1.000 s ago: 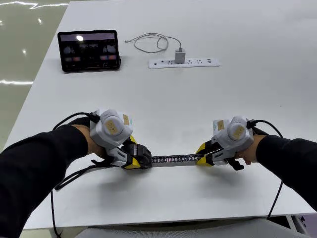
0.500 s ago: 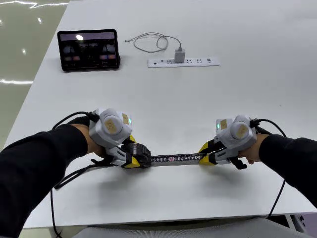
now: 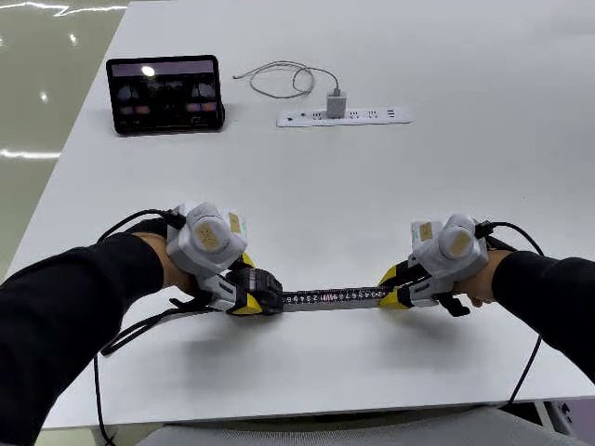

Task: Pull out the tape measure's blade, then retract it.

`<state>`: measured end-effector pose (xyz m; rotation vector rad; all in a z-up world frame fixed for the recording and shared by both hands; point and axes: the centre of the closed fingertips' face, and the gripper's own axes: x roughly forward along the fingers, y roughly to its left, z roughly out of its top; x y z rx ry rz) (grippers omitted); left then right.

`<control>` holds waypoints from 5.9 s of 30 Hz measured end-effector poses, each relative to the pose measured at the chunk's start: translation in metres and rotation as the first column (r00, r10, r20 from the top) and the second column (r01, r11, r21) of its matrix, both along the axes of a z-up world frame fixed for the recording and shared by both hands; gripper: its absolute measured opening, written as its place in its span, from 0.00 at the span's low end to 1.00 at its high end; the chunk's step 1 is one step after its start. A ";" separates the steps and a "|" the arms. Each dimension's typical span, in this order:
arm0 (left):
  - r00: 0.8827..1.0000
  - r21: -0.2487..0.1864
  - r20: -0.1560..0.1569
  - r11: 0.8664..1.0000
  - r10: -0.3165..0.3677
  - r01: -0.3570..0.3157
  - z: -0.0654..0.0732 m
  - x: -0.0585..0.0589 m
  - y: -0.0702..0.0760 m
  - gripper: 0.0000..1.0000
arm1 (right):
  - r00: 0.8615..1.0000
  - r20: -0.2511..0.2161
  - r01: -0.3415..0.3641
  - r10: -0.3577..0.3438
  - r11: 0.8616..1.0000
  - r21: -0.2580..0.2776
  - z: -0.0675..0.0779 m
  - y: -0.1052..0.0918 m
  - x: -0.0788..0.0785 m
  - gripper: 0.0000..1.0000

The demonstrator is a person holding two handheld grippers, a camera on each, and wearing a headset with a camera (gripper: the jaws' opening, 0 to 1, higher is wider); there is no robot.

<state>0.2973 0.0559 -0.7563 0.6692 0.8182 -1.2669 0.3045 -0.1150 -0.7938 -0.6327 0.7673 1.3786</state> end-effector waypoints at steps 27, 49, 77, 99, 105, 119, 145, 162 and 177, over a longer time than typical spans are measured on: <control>1.000 -0.005 0.003 1.000 0.002 -0.002 0.001 -0.001 -0.001 0.32 | 1.000 -0.004 0.018 -0.018 1.000 -0.007 0.001 -0.018 -0.001 0.10; 1.000 -0.008 0.002 1.000 0.006 -0.006 0.001 0.000 -0.002 0.32 | 1.000 -0.005 0.027 -0.027 0.999 -0.029 0.005 -0.030 0.000 0.10; 1.000 -0.009 0.006 1.000 0.015 -0.014 0.001 0.000 -0.001 0.32 | 0.999 -0.006 0.044 -0.045 0.998 -0.047 0.007 -0.050 0.000 0.10; 1.000 -0.011 0.007 1.000 0.016 -0.016 0.000 0.000 -0.001 0.32 | 0.998 -0.021 0.065 -0.067 0.996 -0.057 0.007 -0.064 0.001 0.10; 1.000 -0.011 0.007 1.000 0.016 -0.015 0.000 0.000 -0.001 0.32 | 0.997 -0.022 0.066 -0.067 0.996 -0.063 0.005 -0.067 0.003 0.10; 1.000 -0.013 0.006 1.000 0.016 -0.016 0.001 0.000 -0.001 0.32 | 0.997 -0.024 0.072 -0.074 0.995 -0.066 0.004 -0.070 0.003 0.11; 1.000 -0.010 0.009 1.000 0.006 -0.006 0.001 0.001 -0.003 0.32 | 0.998 -0.031 0.053 -0.056 0.995 -0.088 0.003 -0.068 0.001 0.12; 1.000 -0.014 0.024 1.000 0.006 -0.006 0.000 0.003 -0.003 0.33 | 1.000 -0.006 0.008 -0.009 0.993 -0.118 0.007 -0.062 -0.008 0.18; 0.999 -0.005 0.024 0.999 0.046 -0.045 0.004 0.007 0.006 0.42 | 0.997 0.001 0.083 -0.083 0.992 -0.095 0.015 -0.066 0.000 0.43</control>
